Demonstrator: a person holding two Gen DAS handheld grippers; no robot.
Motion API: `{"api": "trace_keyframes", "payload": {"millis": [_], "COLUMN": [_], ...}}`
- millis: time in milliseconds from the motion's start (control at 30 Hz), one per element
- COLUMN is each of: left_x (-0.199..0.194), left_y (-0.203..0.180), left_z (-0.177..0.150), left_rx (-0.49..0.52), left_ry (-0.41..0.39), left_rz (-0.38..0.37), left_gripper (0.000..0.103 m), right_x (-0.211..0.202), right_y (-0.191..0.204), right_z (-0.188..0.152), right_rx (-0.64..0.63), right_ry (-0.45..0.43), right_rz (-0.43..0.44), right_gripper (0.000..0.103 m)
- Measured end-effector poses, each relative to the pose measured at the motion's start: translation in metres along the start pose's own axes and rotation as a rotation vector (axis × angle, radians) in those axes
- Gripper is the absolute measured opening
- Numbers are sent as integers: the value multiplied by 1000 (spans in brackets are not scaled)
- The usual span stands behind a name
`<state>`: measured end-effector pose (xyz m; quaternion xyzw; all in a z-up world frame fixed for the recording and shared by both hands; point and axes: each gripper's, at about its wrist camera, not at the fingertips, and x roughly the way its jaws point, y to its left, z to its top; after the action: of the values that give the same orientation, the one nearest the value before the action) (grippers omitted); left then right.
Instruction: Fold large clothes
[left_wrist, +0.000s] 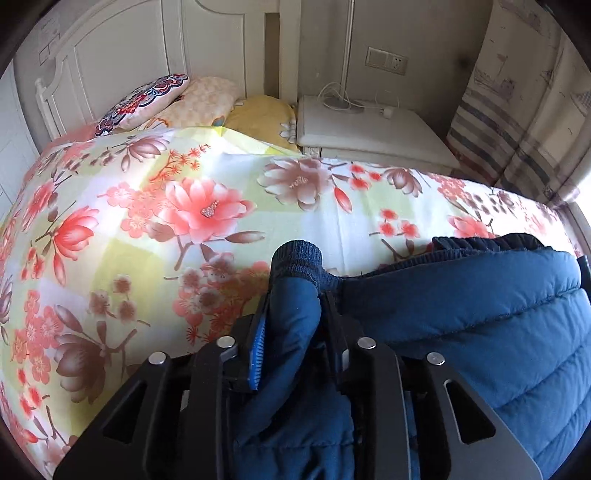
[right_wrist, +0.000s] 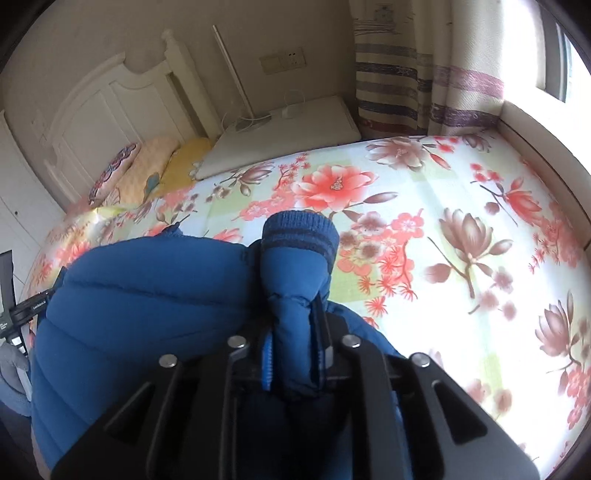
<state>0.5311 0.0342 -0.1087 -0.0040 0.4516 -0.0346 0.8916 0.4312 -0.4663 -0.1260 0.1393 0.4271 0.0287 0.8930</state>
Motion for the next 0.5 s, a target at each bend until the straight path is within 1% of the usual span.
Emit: {"api": "trace_keyframes", "payload": {"millis": [33, 67, 100, 133, 167, 200, 233, 267, 300, 333, 367, 400, 433, 467, 500], "left_x": [-5, -17, -34, -56, -74, -90, -100, -106, -108, -106, -102, -93, -85, -70, -59], "left_y": [1, 4, 4, 3, -1, -8, -19, -36, -54, -76, -88, -104, -111, -119, -123], "left_z": [0, 1, 1, 1, 0, 3, 9, 19, 27, 34, 39, 42, 44, 45, 42], "left_rx": [-15, -35, -51, -66, -68, -58, -35, 0, 33, 74, 96, 124, 139, 153, 165], "left_ry": [-11, -48, -114, -208, -277, -325, -339, -326, -310, -292, -278, -247, -221, -183, -161], "left_rz": [5, 25, 39, 50, 50, 44, 38, 31, 24, 23, 32, 52, 60, 76, 88], "left_gripper": [41, 52, 60, 64, 65, 66, 66, 66, 67, 68, 69, 69, 69, 76, 78], "right_x": [0, 0, -3, -11, -26, -38, -53, -66, -74, -76, -75, -69, -59, -43, -28], "right_y": [-3, -5, -6, -5, 0, 5, 16, 35, 54, 79, 105, 129, 152, 175, 189], "right_z": [0, 1, 4, 7, 10, 12, 16, 23, 31, 36, 40, 41, 40, 38, 35], "right_rx": [7, 18, 35, 38, 26, 6, -29, -77, -114, -173, -242, -308, -374, -436, -473], "right_ry": [0, 4, 7, 0, -44, -90, -139, -178, -191, -202, -208, -206, -187, -140, -105], "right_rz": [22, 38, 31, 23, 27, 26, 21, 21, 34, 51, 50, 39, 30, 26, 15], "right_gripper": [23, 27, 38, 50, 52, 53, 55, 56, 57, 59, 61, 65, 65, 65, 64]}}
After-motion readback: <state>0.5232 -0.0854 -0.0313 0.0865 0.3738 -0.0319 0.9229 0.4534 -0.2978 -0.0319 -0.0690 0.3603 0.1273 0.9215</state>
